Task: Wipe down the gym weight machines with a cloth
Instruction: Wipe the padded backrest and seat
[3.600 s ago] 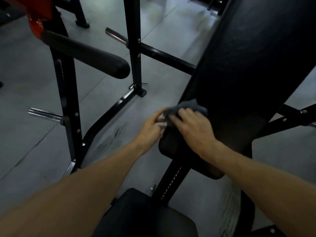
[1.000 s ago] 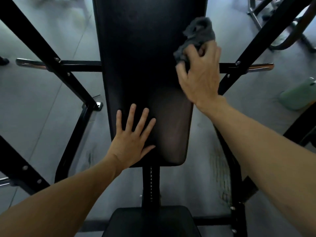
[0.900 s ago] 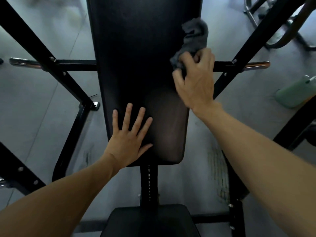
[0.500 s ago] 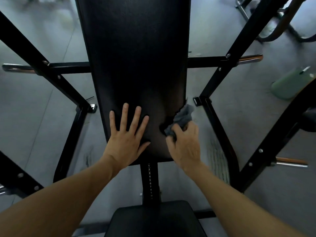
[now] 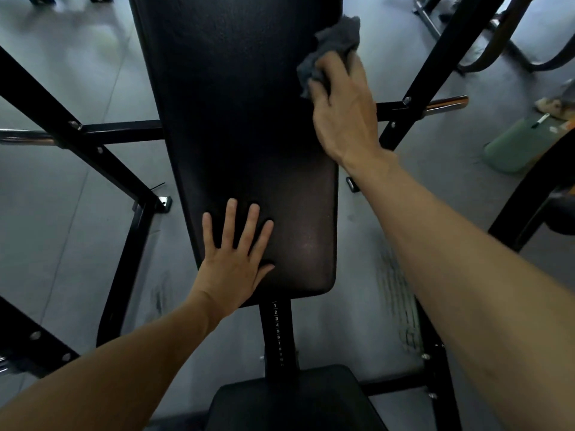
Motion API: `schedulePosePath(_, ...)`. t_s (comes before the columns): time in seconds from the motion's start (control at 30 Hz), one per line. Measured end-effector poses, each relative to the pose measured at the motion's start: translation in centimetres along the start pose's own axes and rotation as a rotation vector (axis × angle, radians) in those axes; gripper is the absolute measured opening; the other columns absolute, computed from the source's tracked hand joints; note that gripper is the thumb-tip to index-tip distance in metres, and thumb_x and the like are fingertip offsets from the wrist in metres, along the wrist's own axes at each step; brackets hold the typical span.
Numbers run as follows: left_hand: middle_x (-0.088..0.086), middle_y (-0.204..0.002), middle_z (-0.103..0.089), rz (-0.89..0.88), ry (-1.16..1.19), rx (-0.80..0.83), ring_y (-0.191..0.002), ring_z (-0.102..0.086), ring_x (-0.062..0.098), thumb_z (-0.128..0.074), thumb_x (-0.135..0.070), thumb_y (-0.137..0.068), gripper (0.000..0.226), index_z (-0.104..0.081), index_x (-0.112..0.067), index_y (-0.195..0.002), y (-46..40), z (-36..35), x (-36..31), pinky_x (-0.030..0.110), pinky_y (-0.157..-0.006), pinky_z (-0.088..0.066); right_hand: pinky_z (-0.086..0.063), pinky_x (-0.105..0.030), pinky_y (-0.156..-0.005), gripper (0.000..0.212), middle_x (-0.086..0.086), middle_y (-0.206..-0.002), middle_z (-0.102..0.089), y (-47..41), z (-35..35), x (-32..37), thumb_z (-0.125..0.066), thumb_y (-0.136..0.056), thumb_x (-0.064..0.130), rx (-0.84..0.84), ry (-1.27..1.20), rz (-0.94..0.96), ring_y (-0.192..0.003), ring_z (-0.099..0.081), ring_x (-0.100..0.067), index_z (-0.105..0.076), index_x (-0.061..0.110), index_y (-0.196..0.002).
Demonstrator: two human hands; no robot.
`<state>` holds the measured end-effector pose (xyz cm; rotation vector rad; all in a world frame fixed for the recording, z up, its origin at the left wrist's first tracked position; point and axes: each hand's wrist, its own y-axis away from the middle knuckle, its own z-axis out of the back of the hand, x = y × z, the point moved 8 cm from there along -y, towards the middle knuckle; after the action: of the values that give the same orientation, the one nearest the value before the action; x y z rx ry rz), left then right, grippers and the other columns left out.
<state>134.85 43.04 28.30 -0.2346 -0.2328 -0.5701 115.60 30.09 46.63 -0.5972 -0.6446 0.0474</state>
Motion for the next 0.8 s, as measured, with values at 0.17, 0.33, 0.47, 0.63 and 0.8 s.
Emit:
schedulePosePath(0.17, 0.026, -0.163, 0.022, -0.023, 0.008, -0.028, -0.149, 0.014, 0.055, -0.029, -0.064, -0.099, 0.082, -0.008, -0.013, -0.160, -0.1, -0.4, 0.0, 0.078, -0.113, 0.005, -0.033, -0.024, -0.070, 0.015, -0.011, -0.112, -0.058, 8.8, -0.8, -3.2, -0.049, -0.103, 0.019, 0.093, -0.004, -0.056, -0.093, -0.056, -0.023, -0.055, 0.009, -0.111)
schedulePosePath(0.33, 0.026, -0.164, 0.019, -0.013, 0.041, -0.030, -0.149, 0.013, 0.054, -0.026, -0.061, -0.102, 0.080, -0.002, -0.012, -0.160, 0.0, -0.6, -0.2, 0.078, -0.114, 0.002, -0.046, -0.029, -0.080, 0.014, -0.018, -0.119, -0.056, 18.8, -3.5, -4.4, -0.054, -0.101, 0.009, 0.113, 0.070, -0.116, -0.098, -0.056, -0.030, -0.060, 0.005, -0.112)
schedulePosePath(0.47, 0.026, -0.164, 0.021, 0.026, 0.019, -0.016, -0.149, 0.016, 0.053, -0.023, -0.059, -0.103, 0.081, 0.008, -0.011, -0.160, 0.4, -0.6, -0.4, 0.076, -0.115, 0.004, -0.042, -0.044, -0.112, 0.029, -0.029, -0.154, -0.033, 24.5, -5.8, -4.4, -0.054, -0.099, 0.000, 0.123, 0.184, -0.202, -0.144, -0.036, -0.041, -0.060, 0.002, -0.127)
schedulePosePath(0.63, 0.025, -0.165, 0.018, -0.015, 0.032, 0.034, -0.150, 0.015, 0.052, -0.028, -0.054, -0.106, 0.078, 0.007, -0.011, -0.161, 2.3, -1.4, -1.1, 0.071, -0.119, 0.000, -0.020, -0.043, -0.122, 0.030, -0.030, -0.160, -0.025, 29.4, -6.9, -2.1, -0.050, -0.093, -0.007, 0.148, 0.247, -0.199, -0.154, -0.005, -0.041, -0.063, 0.002, -0.118)
schedulePosePath(0.8, 0.022, -0.166, 0.019, -0.242, -0.025, 0.166, -0.150, 0.021, 0.048, -0.032, -0.038, -0.107, 0.069, -0.002, -0.009, -0.162, 8.2, -3.7, -3.2, 0.059, -0.124, 0.000, -0.021, -0.037, -0.125, 0.036, -0.021, -0.153, -0.043, 37.3, -11.7, -0.7, -0.063, -0.092, 0.009, 0.530, 0.290, 0.079, -0.153, -0.017, -0.037, -0.064, 0.004, -0.127)
